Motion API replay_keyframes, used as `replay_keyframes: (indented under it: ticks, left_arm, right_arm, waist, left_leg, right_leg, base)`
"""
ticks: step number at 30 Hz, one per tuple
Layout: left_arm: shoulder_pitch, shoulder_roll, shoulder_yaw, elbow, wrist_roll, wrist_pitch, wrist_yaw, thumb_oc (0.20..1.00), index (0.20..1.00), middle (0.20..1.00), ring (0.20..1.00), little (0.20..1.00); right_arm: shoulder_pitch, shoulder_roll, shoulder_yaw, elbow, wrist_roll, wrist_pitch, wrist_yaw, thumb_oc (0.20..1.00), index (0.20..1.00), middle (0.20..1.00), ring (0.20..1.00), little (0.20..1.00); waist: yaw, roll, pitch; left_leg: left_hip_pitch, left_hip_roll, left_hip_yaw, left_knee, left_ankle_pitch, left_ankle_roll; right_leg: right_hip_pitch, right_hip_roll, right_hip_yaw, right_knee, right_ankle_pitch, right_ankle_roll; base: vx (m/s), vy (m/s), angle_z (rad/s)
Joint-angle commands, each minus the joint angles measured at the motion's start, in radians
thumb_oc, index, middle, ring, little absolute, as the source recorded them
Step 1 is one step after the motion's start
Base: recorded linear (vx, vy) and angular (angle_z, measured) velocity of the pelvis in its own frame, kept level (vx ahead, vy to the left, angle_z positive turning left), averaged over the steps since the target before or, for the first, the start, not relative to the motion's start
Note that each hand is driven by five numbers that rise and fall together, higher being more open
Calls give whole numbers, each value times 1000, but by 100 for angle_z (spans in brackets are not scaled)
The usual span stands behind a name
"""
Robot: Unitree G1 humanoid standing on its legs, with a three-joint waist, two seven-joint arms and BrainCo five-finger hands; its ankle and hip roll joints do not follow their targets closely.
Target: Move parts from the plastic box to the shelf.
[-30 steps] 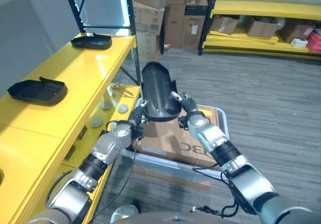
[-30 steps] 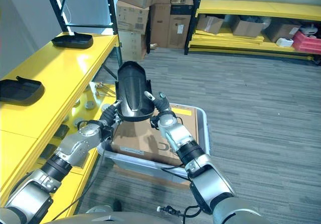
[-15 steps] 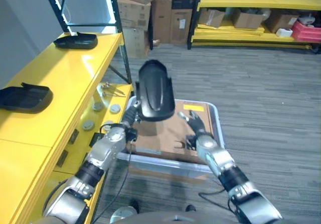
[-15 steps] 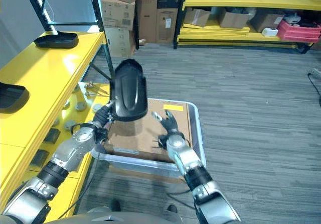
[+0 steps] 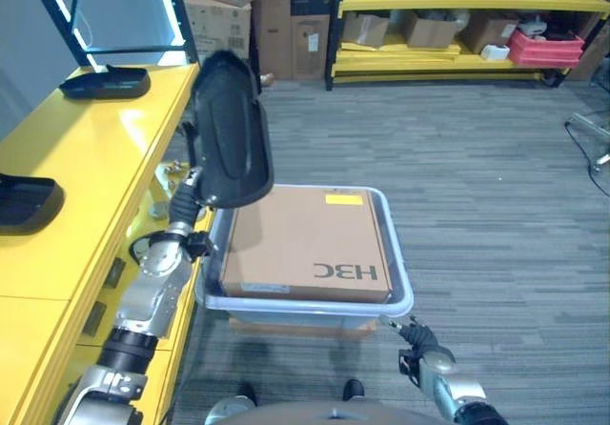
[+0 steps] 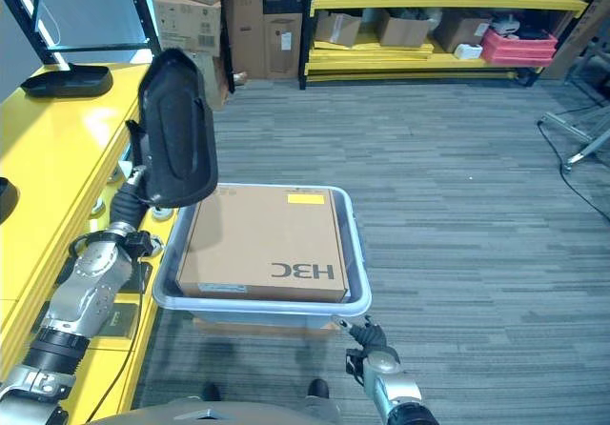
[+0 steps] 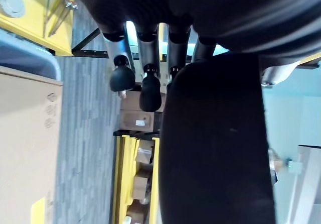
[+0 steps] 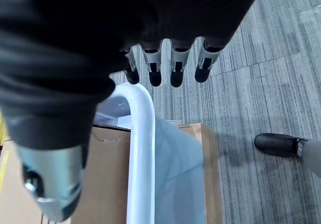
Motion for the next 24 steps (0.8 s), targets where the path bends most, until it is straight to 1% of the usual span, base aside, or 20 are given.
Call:
replay_keyframes:
  ticks: [1,2,4,5,6,7,8,9,10,11,12,14,15,16,17,18,20,22,23,24]
  left_arm:
    - [-61,67,90,-76,-7,-127,-6,200,200,200,200,200]
    - [-59,69,94,-79,-9,-127,-2,200,200,200,200,200]
    - [-56,80,102,-84,-13,-144,18,200,200,200,200,200]
    - [-55,81,104,-84,-10,-151,28,200,200,200,200,200]
    - [-28,81,131,-103,-1,-172,53,200,200,200,200,200]
    - [-20,80,138,-108,3,-174,65,200,200,200,200,200]
    - [-5,79,150,-120,8,-180,76,200,200,200,200,200]
    - [49,77,190,-157,24,-216,84,200,200,200,200,200]
    - [64,76,202,-166,26,-220,91,200,200,200,200,200]
    - [111,69,241,-204,37,-231,80,200,200,200,200,200]
    - [129,68,255,-218,56,-238,95,200,200,200,200,200]
    - [181,70,299,-249,72,-250,101,200,200,200,200,200]
    - [211,69,328,-266,80,-264,96,200,200,200,200,200]
    - [227,67,344,-272,90,-268,89,200,200,200,200,200]
    - [241,66,354,-271,100,-272,85,200,200,200,200,200]
    - [240,72,350,-268,100,-268,91,200,200,200,200,200]
    - [230,72,337,-257,106,-267,113,200,200,200,200,200]
    - [231,70,330,-254,118,-266,135,200,200,200,200,200]
    - [238,71,337,-256,115,-266,142,200,200,200,200,200]
    - [240,71,337,-257,115,-266,142,200,200,200,200,200]
  right_arm:
    - [-12,-8,-5,46,-63,-80,25,1000,1000,1000,1000,1000]
    - [-8,-8,-7,52,-63,-80,27,1000,1000,1000,1000,1000]
    - [14,-10,-14,83,-71,-87,38,1000,1000,1000,1000,1000]
    - [20,-12,-15,90,-78,-91,43,1000,1000,1000,1000,1000]
    - [49,-15,-16,115,-130,-91,63,1000,1000,1000,1000,1000]
    - [50,-17,-14,118,-149,-86,71,1000,1000,1000,1000,1000]
    - [53,-21,-8,117,-162,-82,72,1000,1000,1000,1000,1000]
    - [59,-28,3,128,-199,-71,77,1000,1000,1000,1000,1000]
    - [61,-30,7,135,-220,-66,83,1000,1000,1000,1000,1000]
    - [70,-38,17,144,-226,-56,82,1000,1000,1000,1000,1000]
    - [74,-41,19,149,-244,-52,91,1000,1000,1000,1000,1000]
    - [74,-49,35,185,-276,-57,96,1000,1000,1000,1000,1000]
    - [85,-51,38,194,-302,-55,96,1000,1000,1000,1000,1000]
    - [96,-49,39,197,-316,-52,91,1000,1000,1000,1000,1000]
    - [119,-48,41,191,-325,-36,92,1000,1000,1000,1000,1000]
    - [140,-44,53,184,-334,-31,88,1000,1000,1000,1000,1000]
    - [134,-35,74,200,-363,-32,82,1000,1000,1000,1000,1000]
    - [128,-32,92,229,-398,-52,85,1000,1000,1000,1000,1000]
    - [117,-32,106,242,-406,-59,86,1000,1000,1000,1000,1000]
    - [116,-31,107,244,-407,-60,86,1000,1000,1000,1000,1000]
  waist:
    - [37,35,-51]
    - [37,36,-51]
    - [23,45,-51]
    - [20,46,-51]
    - [23,44,-43]
    - [26,44,-41]
    - [34,43,-36]
    - [59,41,-24]
    - [66,41,-20]
    - [90,38,-7]
    - [99,37,-2]
    - [133,35,14]
    - [145,37,26]
    - [145,38,33]
    - [134,39,42]
    - [113,33,47]
    - [101,25,47]
    - [106,25,47]
    - [126,28,45]
    - [124,28,45]
  left_leg:
    - [-89,-29,-124,16,-36,36]
    - [-92,-30,-132,15,-35,38]
    - [-103,-33,-176,9,-26,39]
    - [-106,-33,-187,9,-23,38]
    - [-131,-35,-241,12,-7,21]
    - [-135,-34,-246,13,-4,19]
    - [-142,-30,-252,12,2,14]
    - [-169,-23,-274,18,17,-5]
    - [-176,-22,-280,20,21,-11]
    - [-200,-15,-295,26,34,-28]
    - [-211,-11,-300,30,41,-34]
    - [-248,2,-301,41,60,-53]
    - [-274,22,-255,43,81,-64]
    - [-283,38,-201,43,95,-73]
    - [-301,71,-84,48,128,-83]
    - [-301,92,24,92,121,-97]
    - [-281,82,125,122,79,-71]
    - [-283,67,143,123,79,-66]
    - [-291,46,123,119,78,-60]
    - [-290,45,122,118,78,-59]
  right_leg:
    - [-29,-60,-44,174,-140,64]
    - [-34,-56,-41,182,-146,62]
    - [-55,-6,-4,211,-178,35]
    - [-59,7,5,215,-184,28]
    - [-65,47,17,213,-194,5]
    - [-65,51,16,212,-194,3]
    - [-62,55,12,209,-197,-1]
    - [-55,66,-3,194,-196,-11]
    - [-52,69,-9,188,-194,-13]
    - [-42,76,-28,166,-185,-16]
    - [-38,78,-37,158,-180,-17]
    - [-21,83,-74,122,-164,-18]
    - [-7,83,-116,97,-152,-16]
    - [8,82,-153,83,-146,-13]
    - [23,79,-222,74,-130,-9]
    - [37,73,-275,86,-141,-5]
    - [36,60,-328,100,-137,-7]
    - [39,60,-341,106,-139,-8]
    - [50,65,-339,112,-152,-14]
    - [51,64,-340,113,-153,-14]
  base:
    - [-24,-44,0]
    - [-39,-56,15]
    - [-38,-69,36]
    - [-98,-163,77]
    - [-107,-160,82]
    - [-128,-164,110]
    - [-136,-118,118]
    - [-146,-125,99]
    - [-179,-173,71]
    - [-120,-137,31]
    - [-142,-165,58]
    - [-144,-150,89]
    - [-135,-134,112]
    - [-146,-112,180]
    - [-68,-83,284]
    - [-70,-24,285]
    - [-41,55,177]
    - [41,119,151]
    - [86,116,110]
    - [108,132,66]
